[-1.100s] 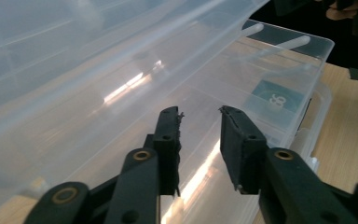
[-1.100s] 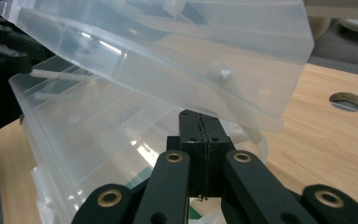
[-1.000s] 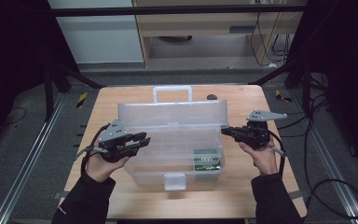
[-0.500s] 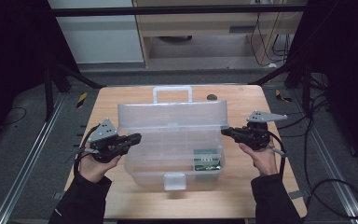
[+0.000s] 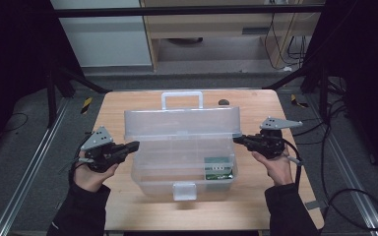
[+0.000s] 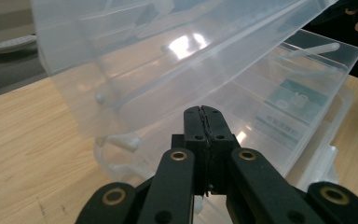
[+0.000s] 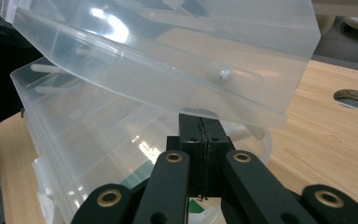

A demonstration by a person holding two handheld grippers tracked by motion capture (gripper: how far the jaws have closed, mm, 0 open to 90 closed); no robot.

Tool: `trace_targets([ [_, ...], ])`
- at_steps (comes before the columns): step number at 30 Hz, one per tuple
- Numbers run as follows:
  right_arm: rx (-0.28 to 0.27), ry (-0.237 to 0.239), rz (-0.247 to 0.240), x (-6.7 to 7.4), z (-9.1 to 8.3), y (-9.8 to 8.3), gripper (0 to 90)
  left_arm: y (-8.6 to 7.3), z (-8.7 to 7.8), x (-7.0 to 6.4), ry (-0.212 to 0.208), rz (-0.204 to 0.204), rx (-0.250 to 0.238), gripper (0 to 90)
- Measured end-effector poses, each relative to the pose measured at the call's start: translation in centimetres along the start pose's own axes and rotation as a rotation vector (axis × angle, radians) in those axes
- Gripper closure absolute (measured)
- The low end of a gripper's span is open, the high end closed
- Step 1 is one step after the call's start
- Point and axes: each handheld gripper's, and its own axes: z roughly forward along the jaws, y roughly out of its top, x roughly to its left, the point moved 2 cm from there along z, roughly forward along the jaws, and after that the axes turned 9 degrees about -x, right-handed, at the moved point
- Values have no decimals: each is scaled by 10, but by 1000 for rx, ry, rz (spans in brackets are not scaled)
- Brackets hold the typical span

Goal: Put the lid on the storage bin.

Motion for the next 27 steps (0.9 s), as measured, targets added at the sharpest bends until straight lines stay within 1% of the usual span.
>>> trace_targets([
  [2,3,3,3,0,0,0,900,-3,-1,2,12,2,8,890],
  [3,6,1,1,0,0,0,899,-4,-2,5,18,-7,7,890],
  [5,8,-1,-1,1,0,-1,899,-5,-2,6,22,-9,6,890],
  [8,5,5,7,0,-1,-2,900,-6,-3,9,26,-13,7,890],
  [11,14,1,0,1,-1,-2,900,-8,-3,11,32,-14,14,890],
  [18,32,7,3,1,0,-5,896,-12,-5,16,40,-22,21,890],
  [20,36,7,4,2,0,-5,895,-13,-5,16,36,-16,23,889],
  [22,47,5,-6,2,-1,-6,893,-14,-6,16,45,-8,32,890],
  [27,65,-8,-12,5,-2,-8,897,-17,-9,16,47,-5,46,890],
])
